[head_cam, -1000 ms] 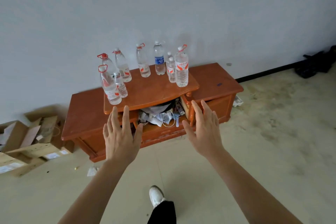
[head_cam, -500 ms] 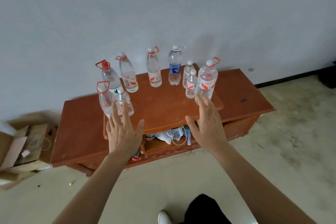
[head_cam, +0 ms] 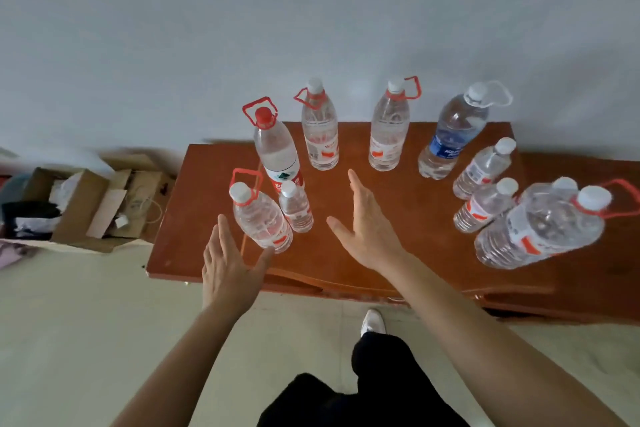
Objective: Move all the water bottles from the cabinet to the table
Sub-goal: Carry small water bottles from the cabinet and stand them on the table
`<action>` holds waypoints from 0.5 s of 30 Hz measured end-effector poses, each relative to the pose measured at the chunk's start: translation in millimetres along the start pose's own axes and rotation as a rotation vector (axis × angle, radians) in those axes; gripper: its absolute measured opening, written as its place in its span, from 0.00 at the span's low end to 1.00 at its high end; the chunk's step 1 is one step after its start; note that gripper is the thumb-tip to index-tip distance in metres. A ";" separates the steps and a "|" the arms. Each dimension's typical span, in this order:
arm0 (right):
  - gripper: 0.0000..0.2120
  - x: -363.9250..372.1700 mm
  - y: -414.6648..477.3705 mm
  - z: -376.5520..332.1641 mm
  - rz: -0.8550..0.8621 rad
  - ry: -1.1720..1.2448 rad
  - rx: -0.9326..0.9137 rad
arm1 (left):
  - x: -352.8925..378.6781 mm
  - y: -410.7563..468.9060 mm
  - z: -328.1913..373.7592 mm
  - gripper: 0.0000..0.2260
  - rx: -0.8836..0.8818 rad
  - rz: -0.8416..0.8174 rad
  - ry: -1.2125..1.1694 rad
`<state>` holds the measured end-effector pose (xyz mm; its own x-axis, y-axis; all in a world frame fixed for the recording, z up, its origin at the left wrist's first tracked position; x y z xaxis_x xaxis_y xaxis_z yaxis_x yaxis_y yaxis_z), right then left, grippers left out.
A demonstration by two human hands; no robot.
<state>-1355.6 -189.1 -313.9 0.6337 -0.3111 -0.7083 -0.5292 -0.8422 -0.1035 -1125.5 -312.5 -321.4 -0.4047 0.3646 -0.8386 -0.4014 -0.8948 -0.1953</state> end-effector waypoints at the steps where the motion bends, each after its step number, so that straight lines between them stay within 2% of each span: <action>1: 0.42 3.7 17.0 -1.3 -0.036 0.010 -0.010 | 1.0 12.5 -1.7 0.49 -0.049 -0.003 -0.040; 2: 0.42 23.6 39.7 8.2 -0.117 0.015 0.006 | 14.2 25.4 -17.0 0.50 -0.155 -0.022 -0.075; 8: 0.49 82.9 79.2 28.1 -0.296 0.113 0.028 | 57.9 53.8 -38.3 0.58 -0.269 -0.001 -0.308; 13: 0.56 149.4 83.5 61.5 -0.363 0.141 0.114 | 107.0 68.8 -64.7 0.60 -0.288 -0.045 -0.357; 15: 0.56 164.1 87.2 62.5 -0.319 0.196 0.146 | 113.7 77.8 -70.5 0.61 -0.274 -0.033 -0.377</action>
<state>-1333.0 -286.0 -482.8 0.8672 -0.1345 -0.4795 -0.3545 -0.8429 -0.4047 -1144.8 -358.8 -467.8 -0.6861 0.4169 -0.5962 -0.2082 -0.8977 -0.3882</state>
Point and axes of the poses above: each hand's wrist, its own y-axis towards the middle knuckle, its own x-axis out of the palm, z = x × y, the point moved 8 cm from there along y, towards the middle knuckle
